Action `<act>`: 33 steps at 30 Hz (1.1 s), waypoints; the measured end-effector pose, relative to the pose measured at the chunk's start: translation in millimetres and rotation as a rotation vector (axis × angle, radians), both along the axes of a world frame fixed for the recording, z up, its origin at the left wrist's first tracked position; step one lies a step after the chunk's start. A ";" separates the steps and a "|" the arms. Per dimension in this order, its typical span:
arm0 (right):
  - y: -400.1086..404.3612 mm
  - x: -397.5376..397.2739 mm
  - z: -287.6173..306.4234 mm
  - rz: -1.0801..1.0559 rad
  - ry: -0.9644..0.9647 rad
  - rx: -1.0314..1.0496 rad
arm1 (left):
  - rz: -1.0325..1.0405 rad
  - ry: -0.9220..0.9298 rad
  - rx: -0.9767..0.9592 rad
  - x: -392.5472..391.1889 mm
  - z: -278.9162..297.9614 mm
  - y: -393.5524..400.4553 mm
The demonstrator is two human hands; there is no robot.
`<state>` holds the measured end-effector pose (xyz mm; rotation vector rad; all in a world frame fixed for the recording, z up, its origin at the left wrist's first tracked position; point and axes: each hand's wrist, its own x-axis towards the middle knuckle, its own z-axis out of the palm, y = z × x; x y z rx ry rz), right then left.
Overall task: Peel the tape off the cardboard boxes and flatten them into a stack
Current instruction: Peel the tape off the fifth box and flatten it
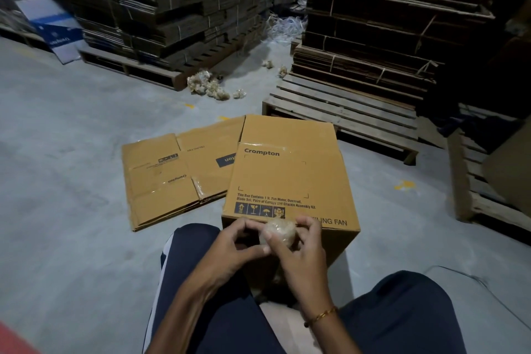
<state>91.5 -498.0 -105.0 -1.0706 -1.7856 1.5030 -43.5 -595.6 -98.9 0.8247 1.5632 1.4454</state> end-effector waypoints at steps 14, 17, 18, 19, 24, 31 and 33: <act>15.1 -3.8 -0.6 -0.192 0.262 -0.216 | 0.309 0.702 -0.162 -33.1 -14.9 -1.1; 11.7 -3.3 2.1 -0.238 0.176 -0.062 | 0.349 0.736 -0.116 -32.1 -14.5 7.8; 10.9 -2.6 3.0 -0.237 0.151 -0.031 | 0.357 0.754 -0.105 -30.5 -15.1 11.1; 10.0 -2.2 4.7 -0.227 0.125 -0.004 | 0.356 0.778 -0.098 -27.7 -16.0 14.1; 21.7 0.1 10.2 -0.218 -0.050 0.270 | 0.339 0.835 -0.064 -15.7 -22.1 25.6; 32.4 8.2 20.6 -0.046 0.126 -0.007 | 0.332 0.786 -0.089 -23.1 -21.0 38.4; 21.1 3.5 25.1 0.048 0.190 -0.171 | 0.304 0.771 -0.090 -23.9 -18.1 45.3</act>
